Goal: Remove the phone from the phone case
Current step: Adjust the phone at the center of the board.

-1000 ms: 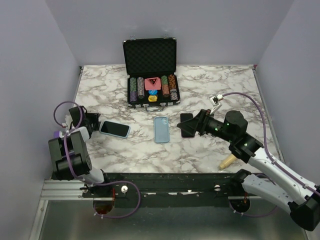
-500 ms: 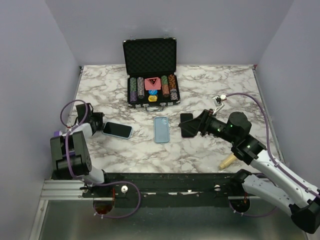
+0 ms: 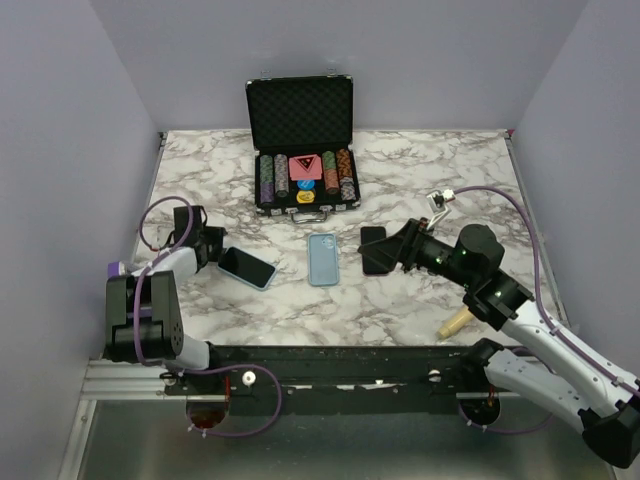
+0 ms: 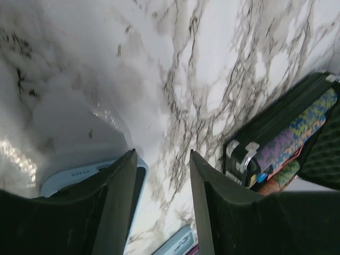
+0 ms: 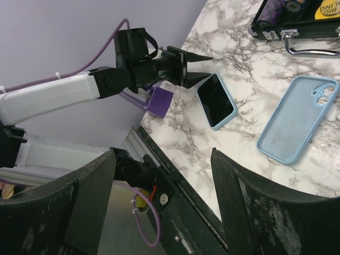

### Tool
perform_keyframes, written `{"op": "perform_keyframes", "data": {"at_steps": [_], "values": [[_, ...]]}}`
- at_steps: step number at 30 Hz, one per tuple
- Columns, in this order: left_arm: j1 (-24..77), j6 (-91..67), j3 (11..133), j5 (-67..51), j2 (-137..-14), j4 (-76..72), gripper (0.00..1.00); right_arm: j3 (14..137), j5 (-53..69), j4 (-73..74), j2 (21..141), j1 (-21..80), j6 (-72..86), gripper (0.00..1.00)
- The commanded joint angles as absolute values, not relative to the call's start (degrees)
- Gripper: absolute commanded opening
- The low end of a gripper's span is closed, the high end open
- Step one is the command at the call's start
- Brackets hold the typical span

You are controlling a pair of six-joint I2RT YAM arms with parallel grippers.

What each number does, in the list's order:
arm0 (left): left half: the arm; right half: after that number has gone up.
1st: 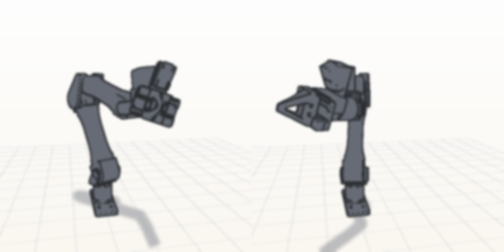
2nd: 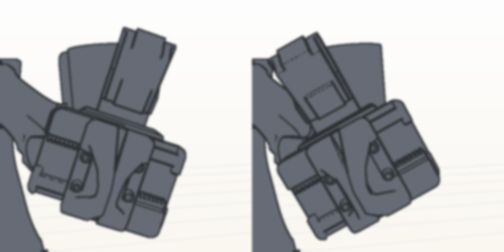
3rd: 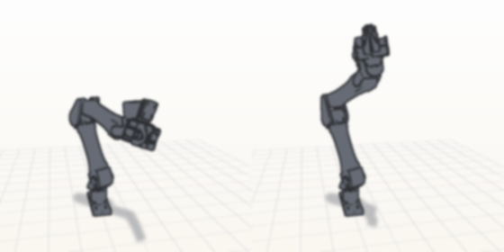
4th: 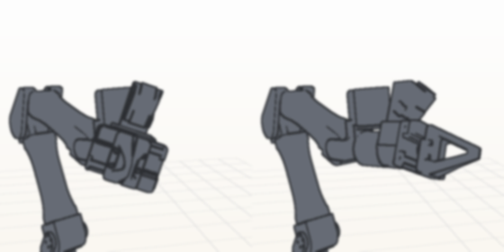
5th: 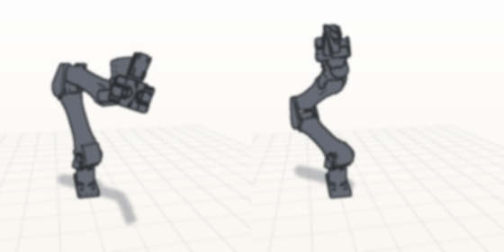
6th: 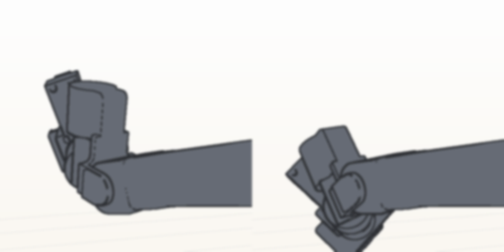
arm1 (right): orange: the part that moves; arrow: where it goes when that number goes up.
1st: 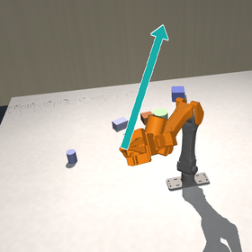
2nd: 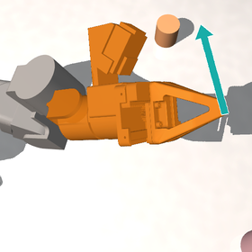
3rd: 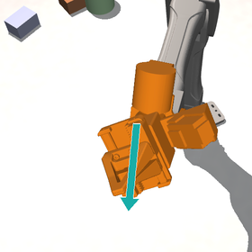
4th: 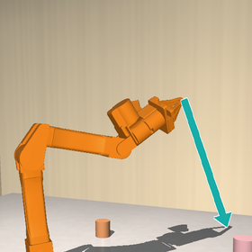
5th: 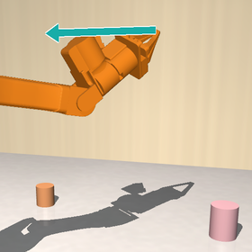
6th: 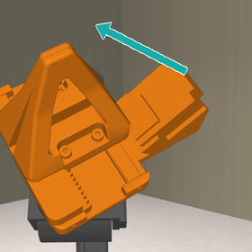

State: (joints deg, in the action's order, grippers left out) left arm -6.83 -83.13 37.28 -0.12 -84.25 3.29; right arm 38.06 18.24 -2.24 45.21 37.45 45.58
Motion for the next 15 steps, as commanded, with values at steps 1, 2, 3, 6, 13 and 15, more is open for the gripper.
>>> {"op": "perform_keyframes", "data": {"at_steps": [1, 2, 3, 6, 13, 15], "values": [[-3.61, -81.40, 34.98, 2.37, -79.46, 9.57, 0.53, 36.83, 17.49, -3.77, 46.05, 37.62, 45.88, 0.81], [-3.08, -80.08, 34.98, 2.37, -78.67, 10.28, 0.53, 36.30, 17.84, -4.65, 46.32, 37.62, 45.88, 0.80], [-2.12, -78.59, 34.63, 2.55, -77.71, 10.28, 0.53, 35.95, 18.28, -5.79, 46.75, 37.62, 45.97, 0.81], [-0.88, -77.52, 33.41, 0.98, -75.68, 10.73, 0.53, 35.60, 18.98, -7.38, 47.81, 37.62, 46.23, 0.81], [5.96, -69.71, 36.11, 4.26, -71.64, 17.11, 0.58, 35.25, 19.07, -6.77, 45.97, 37.62, 46.41, 0.81], [8.95, -67.60, 39.53, 8.68, -70.14, 23.79, 0.66, 34.81, 18.72, -6.07, 44.92, 37.62, 46.14, 0.80]]}}
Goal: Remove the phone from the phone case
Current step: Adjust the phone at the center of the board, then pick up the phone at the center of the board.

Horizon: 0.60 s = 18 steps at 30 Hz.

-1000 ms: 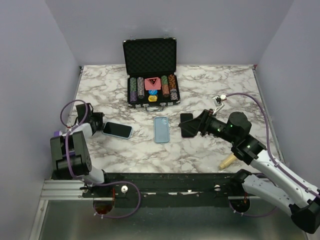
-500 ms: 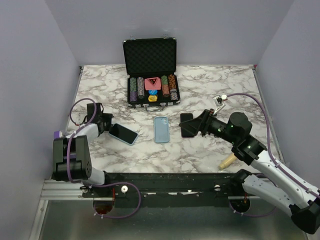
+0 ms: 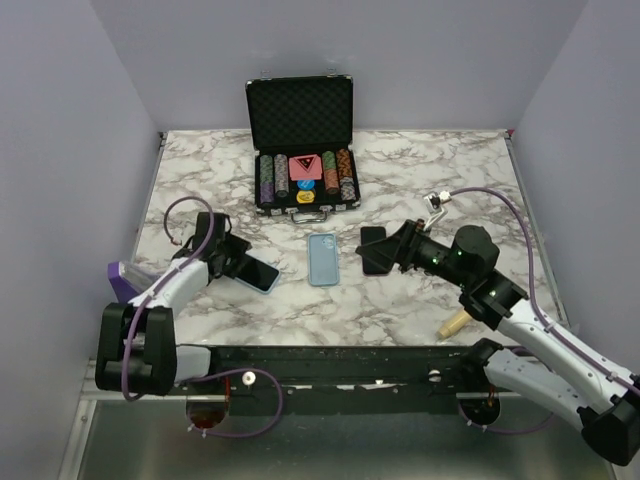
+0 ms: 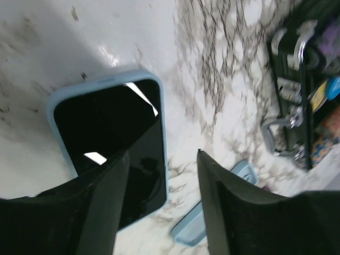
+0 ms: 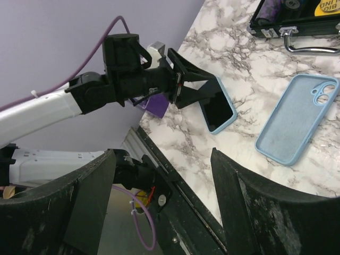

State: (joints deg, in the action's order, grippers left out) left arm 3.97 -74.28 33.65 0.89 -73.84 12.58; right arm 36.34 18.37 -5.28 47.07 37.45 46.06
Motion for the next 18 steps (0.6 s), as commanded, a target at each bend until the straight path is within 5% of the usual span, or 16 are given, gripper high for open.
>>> {"op": "perform_keyframes", "data": {"at_steps": [1, 2, 3, 18], "values": [[10.10, -66.80, 40.59, 9.75, -69.88, 25.82, 0.77, 34.63, 18.63, -5.80, 44.48, 37.62, 46.06, 0.81], [11.33, -66.71, 42.08, 10.54, -69.61, 29.32, 0.96, 34.63, 18.28, -5.45, 44.04, 37.53, 45.88, 0.81], [11.95, -66.80, 42.71, 11.07, -69.26, 31.36, 0.99, 34.54, 18.28, -5.10, 43.69, 37.62, 45.79, 0.81], [12.74, -76.37, 43.60, -1.32, -74.62, 37.98, 0.99, 34.80, 17.05, -3.08, 41.13, 37.62, 44.91, 0.81]]}}
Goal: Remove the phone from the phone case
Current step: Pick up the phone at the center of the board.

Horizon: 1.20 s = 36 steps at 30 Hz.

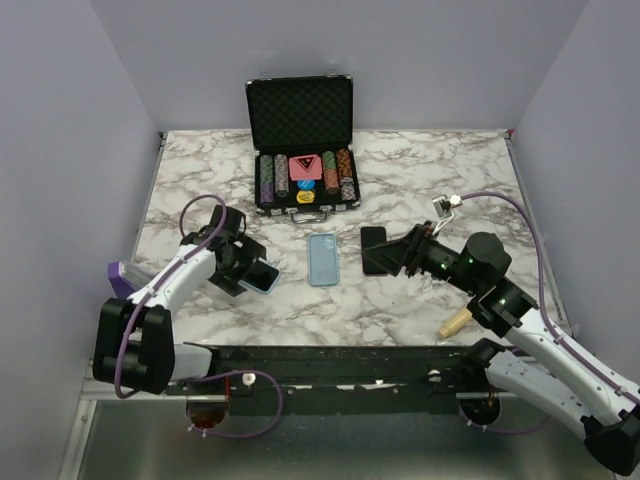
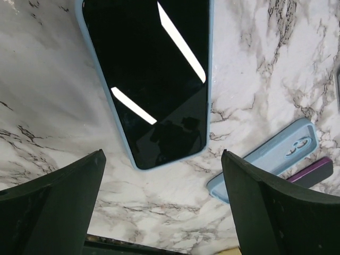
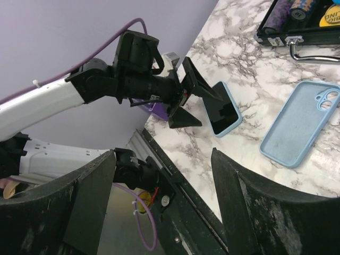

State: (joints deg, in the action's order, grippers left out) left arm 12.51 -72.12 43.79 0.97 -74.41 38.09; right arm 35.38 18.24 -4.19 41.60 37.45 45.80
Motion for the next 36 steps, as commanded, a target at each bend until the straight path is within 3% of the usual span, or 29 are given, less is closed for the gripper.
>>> {"op": "perform_keyframes", "data": {"at_steps": [1, 8, 13, 22, 29, 36], "values": [[12.74, -77.33, 43.42, -1.84, -75.32, 37.19, 0.99, 34.72, 17.14, -2.99, 41.05, 37.62, 44.83, 0.81], [12.83, -82.87, 40.70, -8.17, -80.50, 30.68, 0.99, 34.45, 16.17, -2.02, 39.90, 37.62, 44.74, 0.81], [13.18, -84.46, 40.52, -5.54, -80.95, 30.76, 0.99, 34.54, 15.91, -1.76, 39.82, 37.62, 44.74, 0.81], [13.45, -86.40, 48.59, -1.76, -88.05, 42.17, 0.98, 35.16, 15.38, -1.32, 39.90, 37.62, 44.21, 0.81], [13.80, -86.75, 57.03, 2.89, -95.35, 52.64, 0.90, 35.33, 14.77, -0.26, 39.46, 37.62, 43.95, 0.81], [15.64, -89.03, 57.22, 4.40, -96.85, 52.48, 0.84, 36.03, 14.76, -0.09, 39.64, 37.62, 43.59, 0.82]]}}
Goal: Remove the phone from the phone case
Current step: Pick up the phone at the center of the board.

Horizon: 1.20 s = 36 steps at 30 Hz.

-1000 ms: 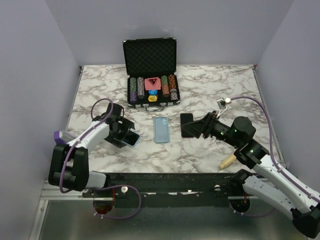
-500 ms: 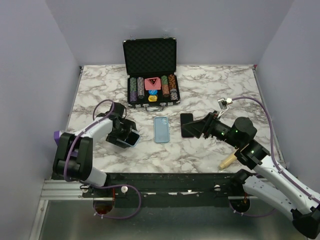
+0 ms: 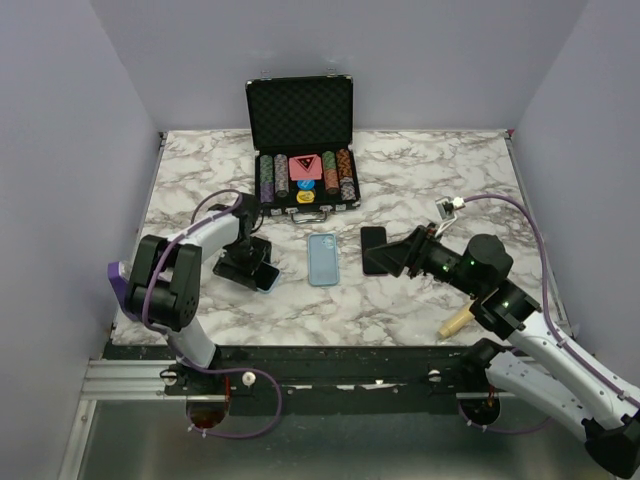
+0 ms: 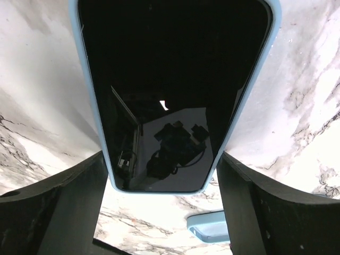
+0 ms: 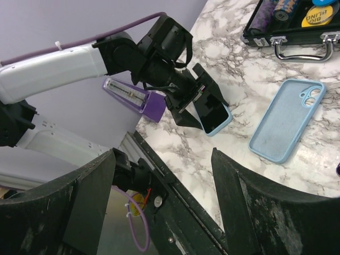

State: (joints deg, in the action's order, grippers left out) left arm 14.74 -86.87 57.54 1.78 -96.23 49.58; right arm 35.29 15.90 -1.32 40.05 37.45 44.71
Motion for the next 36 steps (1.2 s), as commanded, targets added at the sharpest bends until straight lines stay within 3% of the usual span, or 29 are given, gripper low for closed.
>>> {"op": "perform_keyframes", "data": {"at_steps": [1, 9, 11, 12, 13, 36], "values": [[15.64, -89.12, 56.87, 3.61, -97.20, 51.51, 0.82, 36.12, 14.77, -0.09, 39.55, 37.53, 43.51, 0.81], [16.26, -87.37, 49.14, 2.46, -93.17, 41.06, 0.38, 36.48, 13.89, 3.60, 40.08, 37.62, 42.45, 0.82], [16.43, -85.96, 47.56, 2.72, -90.98, 38.68, 0.20, 35.95, 13.62, 3.60, 40.08, 37.62, 42.54, 0.81], [16.44, -85.26, 47.03, 2.90, -89.84, 37.80, 0.03, 35.43, 13.62, 3.34, 40.08, 37.53, 42.45, 0.81], [16.52, -84.64, 46.67, 3.25, -88.87, 37.79, 0.00, 35.25, 13.80, 3.17, 40.17, 37.62, 42.45, 0.82], [17.31, -72.33, 33.92, -3.25, -50.55, 27.33, 0.00, 29.27, 21.18, -10.80, 56.77, 37.79, 44.38, 0.86]]}}
